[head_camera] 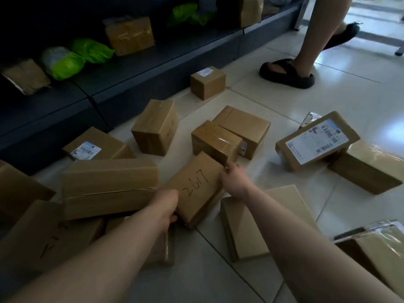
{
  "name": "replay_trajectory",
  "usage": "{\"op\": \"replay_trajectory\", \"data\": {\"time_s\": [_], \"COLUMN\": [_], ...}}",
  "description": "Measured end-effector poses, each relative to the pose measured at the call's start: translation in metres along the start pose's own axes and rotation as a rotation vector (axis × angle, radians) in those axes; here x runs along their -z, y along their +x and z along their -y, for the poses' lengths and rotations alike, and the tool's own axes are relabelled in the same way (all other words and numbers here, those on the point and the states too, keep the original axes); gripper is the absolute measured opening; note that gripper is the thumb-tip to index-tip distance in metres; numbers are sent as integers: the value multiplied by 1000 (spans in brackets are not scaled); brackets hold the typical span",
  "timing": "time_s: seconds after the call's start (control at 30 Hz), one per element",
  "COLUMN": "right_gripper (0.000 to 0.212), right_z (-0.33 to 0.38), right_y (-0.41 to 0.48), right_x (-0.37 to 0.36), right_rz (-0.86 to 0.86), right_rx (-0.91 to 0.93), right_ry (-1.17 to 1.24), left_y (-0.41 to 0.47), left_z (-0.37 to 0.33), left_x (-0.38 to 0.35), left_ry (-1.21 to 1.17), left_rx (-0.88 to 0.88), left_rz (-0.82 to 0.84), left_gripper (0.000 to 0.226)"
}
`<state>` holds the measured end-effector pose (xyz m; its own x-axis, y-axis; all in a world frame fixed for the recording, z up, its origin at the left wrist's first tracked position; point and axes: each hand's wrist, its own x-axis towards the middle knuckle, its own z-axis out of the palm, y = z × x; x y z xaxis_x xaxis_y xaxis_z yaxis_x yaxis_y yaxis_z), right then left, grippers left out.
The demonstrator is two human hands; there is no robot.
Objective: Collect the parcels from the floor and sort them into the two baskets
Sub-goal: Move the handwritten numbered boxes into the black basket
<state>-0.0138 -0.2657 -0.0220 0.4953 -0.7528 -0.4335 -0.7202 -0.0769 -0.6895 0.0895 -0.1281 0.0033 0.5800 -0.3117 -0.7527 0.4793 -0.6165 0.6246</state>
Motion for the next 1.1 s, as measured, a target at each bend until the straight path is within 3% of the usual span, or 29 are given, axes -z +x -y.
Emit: {"op": "replay_trajectory", "data": {"time_s": [0.13,0.23,0.33,0.5,0.7,0.8,0.93,1.03,1.1], "right_gripper": [42,27,26,21,17,42,58,47,42], "right_z": [0,8,12,-2,-45,-66,-76,-71,-69], "right_y": [-2,-15,-35,-72,-102,-111,-112,-108,-103], "right_x": [3,22,51,104,139,140,131,126,124], "right_rz": [-60,-172,-343,-501,-317,-121,-2,43,32], "right_rx": [16,55,76,20,-128,-265,-347,-332,-318], "right_ry": [137,296,366,441,371,446,518,509,519], "left_y": [-8,-13,-28,-60,-84,-82,-69,-71,-65], "left_z": [-13,-21,-26,-20,0,16,36,43,43], "left_x": [-3,-6,-15,-46,-75,-70,-57,-62,-64], "left_ry": [-94,-109,-144,-39,13,85,117,63,9], "left_rx": [-55,-163,-310,-462,-391,-300,-113,-67,-124], "left_rz": [-37,-88,-79,-92,87,217,313,464,463], "left_gripper": [22,37,40,55,28,22,69,61,56]}}
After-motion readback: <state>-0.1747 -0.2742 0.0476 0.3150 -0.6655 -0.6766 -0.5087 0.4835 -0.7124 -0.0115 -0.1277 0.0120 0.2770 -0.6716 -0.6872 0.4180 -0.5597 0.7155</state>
